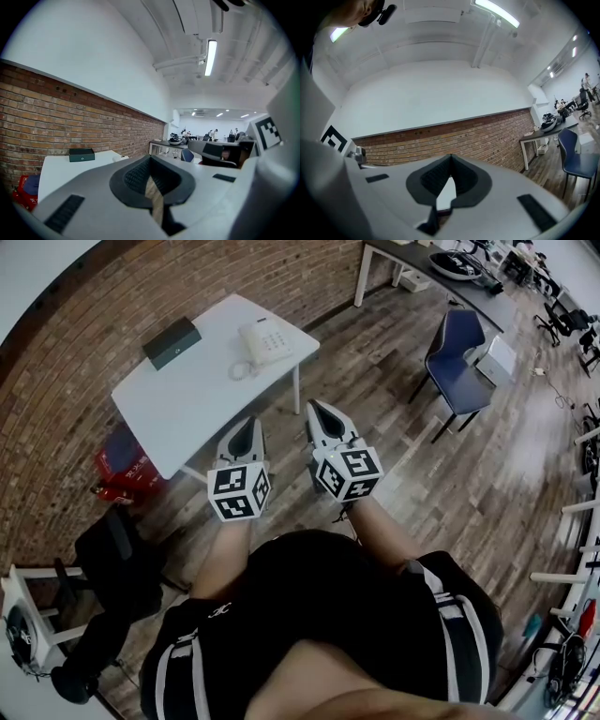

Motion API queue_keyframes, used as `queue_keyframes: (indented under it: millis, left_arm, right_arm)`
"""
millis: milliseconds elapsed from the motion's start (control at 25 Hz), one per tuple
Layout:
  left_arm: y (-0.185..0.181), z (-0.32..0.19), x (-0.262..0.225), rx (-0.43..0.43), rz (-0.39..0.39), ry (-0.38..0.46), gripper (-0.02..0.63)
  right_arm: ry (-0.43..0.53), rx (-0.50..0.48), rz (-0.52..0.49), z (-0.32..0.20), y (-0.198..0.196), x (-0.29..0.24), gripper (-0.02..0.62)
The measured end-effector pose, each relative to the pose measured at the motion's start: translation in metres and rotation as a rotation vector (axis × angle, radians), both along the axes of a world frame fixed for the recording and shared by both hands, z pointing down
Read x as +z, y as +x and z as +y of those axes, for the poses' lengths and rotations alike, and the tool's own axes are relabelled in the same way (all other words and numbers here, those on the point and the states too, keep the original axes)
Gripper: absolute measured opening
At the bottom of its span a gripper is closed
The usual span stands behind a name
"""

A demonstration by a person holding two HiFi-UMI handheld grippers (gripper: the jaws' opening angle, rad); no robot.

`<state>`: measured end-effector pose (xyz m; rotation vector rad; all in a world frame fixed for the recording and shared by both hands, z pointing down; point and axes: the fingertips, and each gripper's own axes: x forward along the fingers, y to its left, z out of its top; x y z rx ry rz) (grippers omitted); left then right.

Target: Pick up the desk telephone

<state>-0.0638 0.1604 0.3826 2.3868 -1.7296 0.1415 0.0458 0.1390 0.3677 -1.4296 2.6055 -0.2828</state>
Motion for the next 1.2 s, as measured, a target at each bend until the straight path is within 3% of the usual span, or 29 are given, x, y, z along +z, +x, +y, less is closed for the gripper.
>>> queue_keyframes:
  millis: [560, 1200]
  left_arm:
    - [0.034, -0.015, -0.005, -0.004, -0.003, 0.057, 0.002]
    - [0.021, -0.111, 0.009, -0.024, -0.006, 0.069, 0.002]
  right_arm:
    - [0.077, -0.03, 0.003, -0.017, 0.022, -0.006, -0.002]
    - [0.108, -0.049, 0.039, -0.112, 0.008, 0.008, -0.002]
